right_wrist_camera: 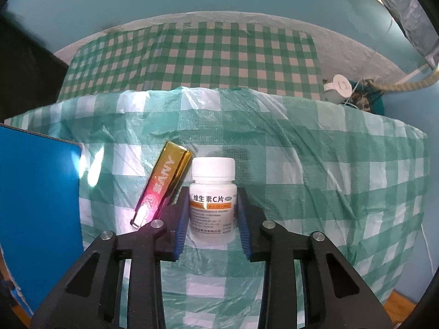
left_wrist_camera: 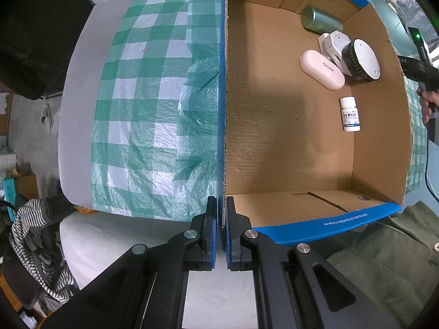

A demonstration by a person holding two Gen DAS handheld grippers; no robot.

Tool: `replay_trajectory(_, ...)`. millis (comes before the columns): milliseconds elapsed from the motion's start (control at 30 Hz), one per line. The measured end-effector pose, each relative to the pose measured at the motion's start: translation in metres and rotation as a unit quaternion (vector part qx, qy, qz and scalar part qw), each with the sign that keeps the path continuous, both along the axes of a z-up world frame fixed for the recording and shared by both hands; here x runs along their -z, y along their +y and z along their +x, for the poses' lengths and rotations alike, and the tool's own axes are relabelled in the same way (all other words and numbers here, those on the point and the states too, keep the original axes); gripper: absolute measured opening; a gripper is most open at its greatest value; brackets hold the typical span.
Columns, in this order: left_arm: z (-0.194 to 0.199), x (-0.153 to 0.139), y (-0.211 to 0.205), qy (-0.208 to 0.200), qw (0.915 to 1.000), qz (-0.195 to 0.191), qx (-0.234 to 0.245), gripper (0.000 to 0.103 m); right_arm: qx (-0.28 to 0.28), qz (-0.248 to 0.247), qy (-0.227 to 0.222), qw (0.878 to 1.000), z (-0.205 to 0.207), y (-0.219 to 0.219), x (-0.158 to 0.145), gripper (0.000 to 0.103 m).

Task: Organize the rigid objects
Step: 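Close the right gripper on the vitamin C bottle and lift it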

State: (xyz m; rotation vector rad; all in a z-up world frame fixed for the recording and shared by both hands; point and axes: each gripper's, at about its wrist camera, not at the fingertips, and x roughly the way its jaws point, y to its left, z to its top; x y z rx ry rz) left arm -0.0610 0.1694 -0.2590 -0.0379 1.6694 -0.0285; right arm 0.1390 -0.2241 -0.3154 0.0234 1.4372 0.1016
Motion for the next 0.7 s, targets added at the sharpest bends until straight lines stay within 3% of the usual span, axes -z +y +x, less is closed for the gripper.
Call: replay_trajectory(700, 0.002, 0.001, -0.003, 0.002, 1.0000, 0.000, 0.009, 0.005, -0.026, 0.021, -0.079, 0.996, -0.037, 0.013, -0.056, 0.031)
